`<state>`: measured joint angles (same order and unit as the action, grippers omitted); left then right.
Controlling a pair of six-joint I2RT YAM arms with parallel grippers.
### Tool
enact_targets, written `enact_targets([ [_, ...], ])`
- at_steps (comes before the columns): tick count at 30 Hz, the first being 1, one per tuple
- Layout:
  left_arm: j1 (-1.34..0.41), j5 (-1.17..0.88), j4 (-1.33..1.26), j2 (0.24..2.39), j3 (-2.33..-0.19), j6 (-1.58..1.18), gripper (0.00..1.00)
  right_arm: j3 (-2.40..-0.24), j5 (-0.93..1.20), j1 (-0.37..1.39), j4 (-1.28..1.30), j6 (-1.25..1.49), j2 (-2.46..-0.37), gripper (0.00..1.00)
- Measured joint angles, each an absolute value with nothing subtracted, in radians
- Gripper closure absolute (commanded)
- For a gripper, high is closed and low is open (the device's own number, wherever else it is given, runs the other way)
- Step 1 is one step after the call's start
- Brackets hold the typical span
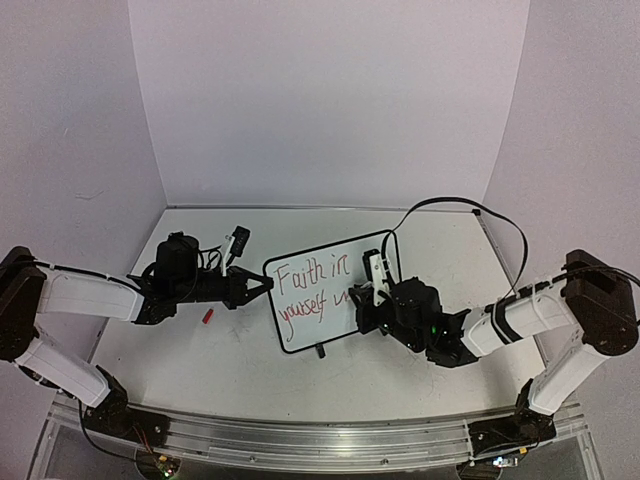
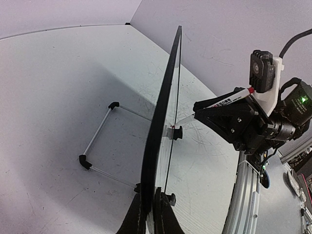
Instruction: Write a sentence on the whiteboard
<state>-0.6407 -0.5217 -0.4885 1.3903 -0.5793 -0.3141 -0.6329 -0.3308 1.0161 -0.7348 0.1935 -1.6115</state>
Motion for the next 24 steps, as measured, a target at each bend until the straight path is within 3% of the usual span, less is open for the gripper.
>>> enact_targets([
  [16, -0.641, -0.522, -0.488, 1.390, -0.579, -0.314, 1.00, -0.660, -0.361, 1.000, -0.719, 0.127, -1.588, 1.00],
  [24, -0.642, -0.522, -0.489, 1.390, -0.579, -0.313, 1.00, -0.575, -0.277, 0.984, -0.768, 0.114, -1.451, 1.00],
])
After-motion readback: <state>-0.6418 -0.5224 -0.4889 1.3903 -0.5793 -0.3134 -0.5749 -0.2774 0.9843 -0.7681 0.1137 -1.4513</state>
